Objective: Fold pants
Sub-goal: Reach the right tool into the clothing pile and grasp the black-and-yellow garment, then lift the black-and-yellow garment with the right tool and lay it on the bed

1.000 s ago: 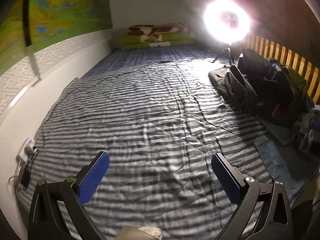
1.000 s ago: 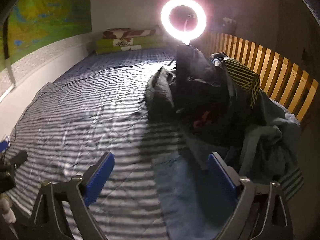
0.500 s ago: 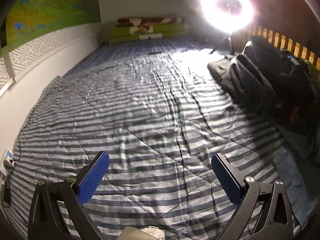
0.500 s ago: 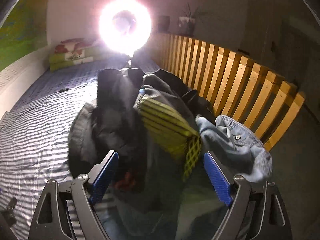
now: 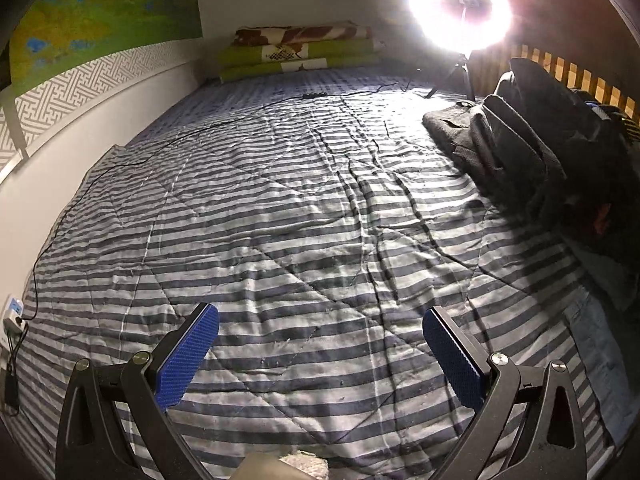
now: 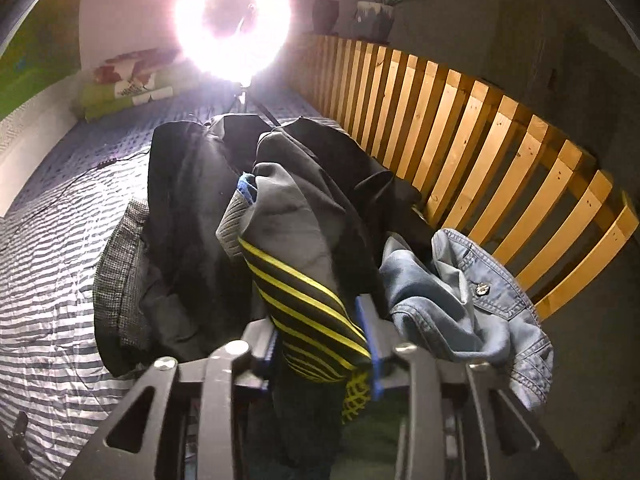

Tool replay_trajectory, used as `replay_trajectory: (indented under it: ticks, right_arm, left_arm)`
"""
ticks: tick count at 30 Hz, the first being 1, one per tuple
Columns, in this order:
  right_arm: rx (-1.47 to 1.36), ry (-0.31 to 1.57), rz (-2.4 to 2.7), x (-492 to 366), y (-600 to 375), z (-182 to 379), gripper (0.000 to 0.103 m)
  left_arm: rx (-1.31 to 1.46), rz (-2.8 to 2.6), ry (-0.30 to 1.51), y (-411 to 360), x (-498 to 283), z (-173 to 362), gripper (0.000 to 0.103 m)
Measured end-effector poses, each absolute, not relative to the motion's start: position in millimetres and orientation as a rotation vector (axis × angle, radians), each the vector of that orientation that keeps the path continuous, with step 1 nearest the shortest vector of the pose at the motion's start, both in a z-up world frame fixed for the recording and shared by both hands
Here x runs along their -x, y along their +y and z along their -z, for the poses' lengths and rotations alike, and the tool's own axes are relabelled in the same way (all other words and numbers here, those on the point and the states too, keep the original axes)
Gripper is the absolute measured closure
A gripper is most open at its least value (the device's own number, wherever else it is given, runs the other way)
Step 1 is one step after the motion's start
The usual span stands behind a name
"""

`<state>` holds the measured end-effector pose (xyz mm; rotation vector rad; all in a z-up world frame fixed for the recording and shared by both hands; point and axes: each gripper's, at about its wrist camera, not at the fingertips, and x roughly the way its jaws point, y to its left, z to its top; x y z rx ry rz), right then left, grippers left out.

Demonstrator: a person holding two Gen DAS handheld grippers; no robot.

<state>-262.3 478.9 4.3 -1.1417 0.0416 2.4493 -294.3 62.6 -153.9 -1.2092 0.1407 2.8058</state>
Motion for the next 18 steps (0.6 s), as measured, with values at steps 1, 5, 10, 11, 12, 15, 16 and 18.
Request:
replay_trajectory:
  ticks: [1, 5, 10, 11, 12, 15, 16, 18]
  right_arm:
    - [1.143, 0.046, -2.449, 262, 479, -5, 0.077]
    - [1.126, 0.042, -2.447, 257, 479, -11, 0.080]
    - [1.070, 0.056, -2.460, 250, 477, -27, 0.085]
    - [1.048, 0.063, -2.468, 248, 476, -33, 0.085]
    - [1.027, 0.063, -2.474, 246, 475, -38, 0.086]
    - [0.954, 0.030, -2.492, 242, 470, -63, 0.088]
    - [0.932, 0.017, -2.501, 241, 467, -72, 0.088]
    - [0.879, -0.004, -2.528, 238, 458, -91, 0.089]
  left_arm:
    - [1.206, -2.803, 0.140, 62, 293, 154, 0.000]
    - [1.195, -2.800, 0.151, 59, 288, 153, 0.000]
    - [1.200, -2.811, 0.136, 51, 286, 150, 0.000]
    - [1.197, -2.817, 0.131, 48, 286, 148, 0.000]
    - [1.193, -2.824, 0.125, 45, 286, 146, 0.000]
    - [1.176, -2.844, 0.106, 37, 285, 139, 0.000]
    - [1.169, -2.851, 0.098, 34, 285, 137, 0.000]
    - [1.161, -2.866, 0.086, 28, 284, 132, 0.000]
